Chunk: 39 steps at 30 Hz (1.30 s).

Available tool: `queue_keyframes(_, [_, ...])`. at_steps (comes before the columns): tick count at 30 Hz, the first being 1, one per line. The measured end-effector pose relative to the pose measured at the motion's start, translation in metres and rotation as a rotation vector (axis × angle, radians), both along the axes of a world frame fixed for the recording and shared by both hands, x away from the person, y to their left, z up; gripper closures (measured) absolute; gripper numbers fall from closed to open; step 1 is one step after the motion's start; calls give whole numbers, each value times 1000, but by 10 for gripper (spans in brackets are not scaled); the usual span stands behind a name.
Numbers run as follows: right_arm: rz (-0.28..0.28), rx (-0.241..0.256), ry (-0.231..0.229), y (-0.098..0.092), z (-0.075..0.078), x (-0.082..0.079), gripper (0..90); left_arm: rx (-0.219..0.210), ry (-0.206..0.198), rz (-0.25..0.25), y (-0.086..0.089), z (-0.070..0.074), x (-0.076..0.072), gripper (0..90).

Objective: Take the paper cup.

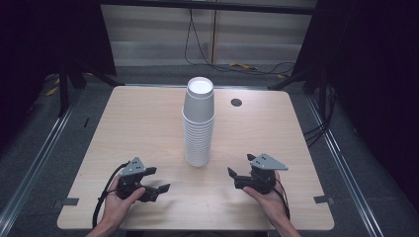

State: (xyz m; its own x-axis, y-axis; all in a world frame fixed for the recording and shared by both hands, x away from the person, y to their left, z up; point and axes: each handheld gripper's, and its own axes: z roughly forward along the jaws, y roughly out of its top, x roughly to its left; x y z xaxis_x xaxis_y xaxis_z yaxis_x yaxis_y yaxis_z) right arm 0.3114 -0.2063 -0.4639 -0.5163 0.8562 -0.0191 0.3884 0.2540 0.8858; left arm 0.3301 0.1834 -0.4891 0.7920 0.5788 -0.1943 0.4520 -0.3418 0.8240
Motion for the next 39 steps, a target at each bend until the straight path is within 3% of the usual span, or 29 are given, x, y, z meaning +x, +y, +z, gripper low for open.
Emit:
queue_keyframes(2, [8, 18, 1, -1, 1, 0, 141, 0, 1, -1, 0, 0, 1, 167])
queue_keyframes(8, [38, 13, 16, -1, 2, -1, 140, -10, 2, -2, -1, 0, 2, 167])
queue_keyframes(15, [55, 57, 14, 0, 6, 1, 159, -5, 16, -12, -6, -2, 6, 167])
queue_keyframes(25, [107, 89, -43, 7, 22, 1, 186, 4, 13, -32, -8, -5, 4, 167])
queue_keyframes(30, [144, 107, -24, 8, 27, 3, 182, -2, 11, -47, -11, -4, 5, 167])
queue_keyframes(32, [133, 107, -10, 9, 30, 3, 187, 6, 13, -50, -12, -5, 4, 167])
queue_keyframes(39, [187, 134, -6, 19, 46, 8, 207, 9, 5, -62, -11, -5, 1, 172])
